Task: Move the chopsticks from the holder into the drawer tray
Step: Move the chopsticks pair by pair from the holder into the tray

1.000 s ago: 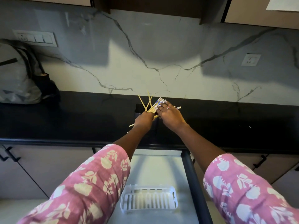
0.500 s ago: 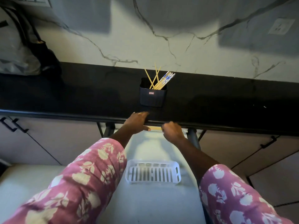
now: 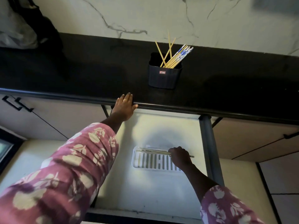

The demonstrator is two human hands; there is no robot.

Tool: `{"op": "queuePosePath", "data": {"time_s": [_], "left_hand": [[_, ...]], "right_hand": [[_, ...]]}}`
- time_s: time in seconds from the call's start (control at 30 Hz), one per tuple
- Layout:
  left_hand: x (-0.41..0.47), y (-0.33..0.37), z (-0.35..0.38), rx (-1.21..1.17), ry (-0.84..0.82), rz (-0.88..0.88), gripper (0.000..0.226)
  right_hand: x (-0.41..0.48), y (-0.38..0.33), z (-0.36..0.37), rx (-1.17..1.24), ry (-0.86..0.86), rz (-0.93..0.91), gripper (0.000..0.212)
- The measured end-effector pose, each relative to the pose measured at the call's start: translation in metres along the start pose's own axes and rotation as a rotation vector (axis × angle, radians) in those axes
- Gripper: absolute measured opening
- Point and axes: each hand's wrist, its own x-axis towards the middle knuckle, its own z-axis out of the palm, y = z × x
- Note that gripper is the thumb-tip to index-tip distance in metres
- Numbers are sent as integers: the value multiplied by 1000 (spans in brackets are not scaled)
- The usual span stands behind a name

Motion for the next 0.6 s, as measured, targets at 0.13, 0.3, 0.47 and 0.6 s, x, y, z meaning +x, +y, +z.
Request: {"op": "queuePosePath", "data": {"time_s": [0.13,0.3,0.47,0.6], "left_hand": [[15,1,3,3,-31,-8,64],[28,4,7,-2,-66,-33,64],[40,4,13,-73,-115,-128,65],[42,5,21,-76,-94,-153,67]], "right_hand": [[4,-3,15,2,-53,7,38],[14,-3,28,-23,-89,17,37],[19,-8,29,-5,-86,31,37],[22,-10,32,-12,-59,5,34]]}}
